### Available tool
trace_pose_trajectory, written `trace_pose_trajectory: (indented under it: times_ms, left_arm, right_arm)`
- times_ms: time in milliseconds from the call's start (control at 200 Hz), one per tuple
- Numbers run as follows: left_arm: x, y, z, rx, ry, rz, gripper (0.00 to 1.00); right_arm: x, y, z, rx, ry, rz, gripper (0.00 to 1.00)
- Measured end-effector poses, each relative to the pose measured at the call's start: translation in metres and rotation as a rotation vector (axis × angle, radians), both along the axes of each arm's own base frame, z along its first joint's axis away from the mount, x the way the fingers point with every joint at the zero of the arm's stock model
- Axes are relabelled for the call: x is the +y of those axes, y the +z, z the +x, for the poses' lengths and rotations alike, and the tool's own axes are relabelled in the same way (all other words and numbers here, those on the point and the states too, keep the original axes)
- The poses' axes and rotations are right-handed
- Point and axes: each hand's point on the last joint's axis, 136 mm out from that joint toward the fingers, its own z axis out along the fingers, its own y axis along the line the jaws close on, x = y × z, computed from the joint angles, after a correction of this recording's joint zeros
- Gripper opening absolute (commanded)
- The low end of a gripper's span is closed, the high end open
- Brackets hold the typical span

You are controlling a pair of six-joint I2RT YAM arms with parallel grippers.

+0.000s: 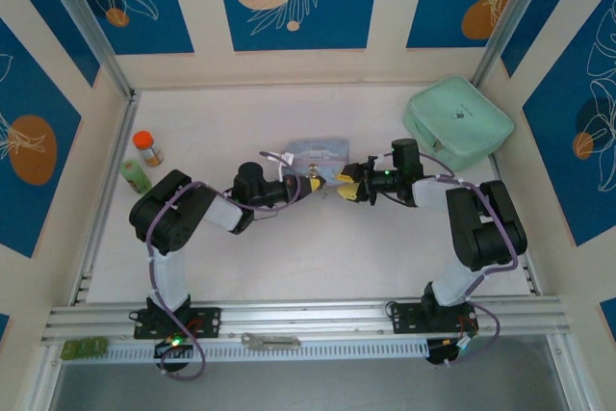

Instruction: Unlock a padlock with a key

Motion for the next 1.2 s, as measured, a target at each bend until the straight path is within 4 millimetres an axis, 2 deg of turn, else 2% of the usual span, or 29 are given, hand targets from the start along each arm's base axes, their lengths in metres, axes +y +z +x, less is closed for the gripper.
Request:
trace_pose_trajectory:
  times_ms: [180,330,410,530,595,670,850,1045,1200]
  left_arm:
    - [0.003,-0.013,0.001,0.052,0.024,0.04,0.0]
    - [0.005,-0.011,0.003,0.08,0.042,0.044,0.0]
    - [0.005,-0.011,0.003,0.106,0.046,0.039,0.0]
    - [0.004,-0.015,0.0,0.157,0.038,0.036,0.0]
    - [0.004,-0.02,-0.004,0.189,0.027,0.046,0.0]
    - [0.006,-0.03,-0.008,0.231,0.022,0.074,0.0]
    - [0.009,-0.047,-0.018,0.337,0.012,0.113,0.0]
    - [0.009,-0.047,-0.021,0.434,0.023,0.081,0.0]
    - [0.007,-0.039,-0.02,0.496,0.034,0.052,0.0]
  right_arm:
    - [-0.005,-0.012,-0.003,-0.025,0.008,-0.057,0.37]
    - [-0.008,-0.015,-0.01,-0.075,0.041,-0.128,0.37]
    - [-0.009,-0.006,-0.012,-0.147,0.068,-0.197,0.36]
    - [0.0,0.021,-0.011,-0.322,0.144,-0.336,0.36]
    - [0.007,0.033,-0.011,-0.407,0.188,-0.406,0.36]
    - [0.013,0.038,-0.015,-0.469,0.24,-0.468,0.34]
    - [0.026,0.016,-0.038,-0.564,0.41,-0.634,0.29]
    - [0.047,0.003,-0.061,-0.798,0.64,-0.793,0.33]
    - [0.041,-0.004,-0.062,-0.885,0.74,-0.896,0.38]
